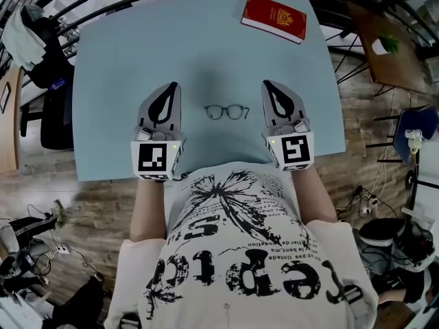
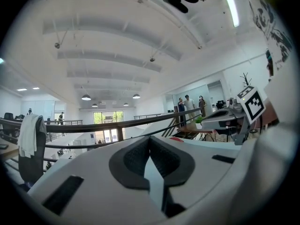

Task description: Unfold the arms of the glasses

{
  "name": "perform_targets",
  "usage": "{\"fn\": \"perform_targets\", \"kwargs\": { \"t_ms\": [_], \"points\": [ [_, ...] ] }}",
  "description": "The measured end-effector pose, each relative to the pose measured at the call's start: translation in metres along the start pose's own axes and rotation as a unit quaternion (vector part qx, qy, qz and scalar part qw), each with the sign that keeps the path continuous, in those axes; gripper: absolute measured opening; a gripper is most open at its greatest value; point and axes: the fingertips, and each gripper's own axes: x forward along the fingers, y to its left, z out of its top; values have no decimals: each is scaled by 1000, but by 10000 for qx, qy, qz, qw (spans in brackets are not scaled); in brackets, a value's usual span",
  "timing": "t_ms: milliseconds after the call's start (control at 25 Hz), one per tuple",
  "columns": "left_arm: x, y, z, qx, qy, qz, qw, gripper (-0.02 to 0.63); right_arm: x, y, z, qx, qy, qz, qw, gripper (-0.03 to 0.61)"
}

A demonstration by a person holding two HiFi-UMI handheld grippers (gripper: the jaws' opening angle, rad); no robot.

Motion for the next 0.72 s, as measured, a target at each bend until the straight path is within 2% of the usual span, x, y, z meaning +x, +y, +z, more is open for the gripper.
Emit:
{"fn": "perform_targets", "kwargs": {
  "t_ms": [480,720],
  "points": [
    [0,2,-6,-113,94,39,9999,18,1,5,-10,30,75,60,9999,8],
    [1,0,-9,-158,171,50,9997,18,-2,2,-17,202,112,2,9997,8]
  ]
}}
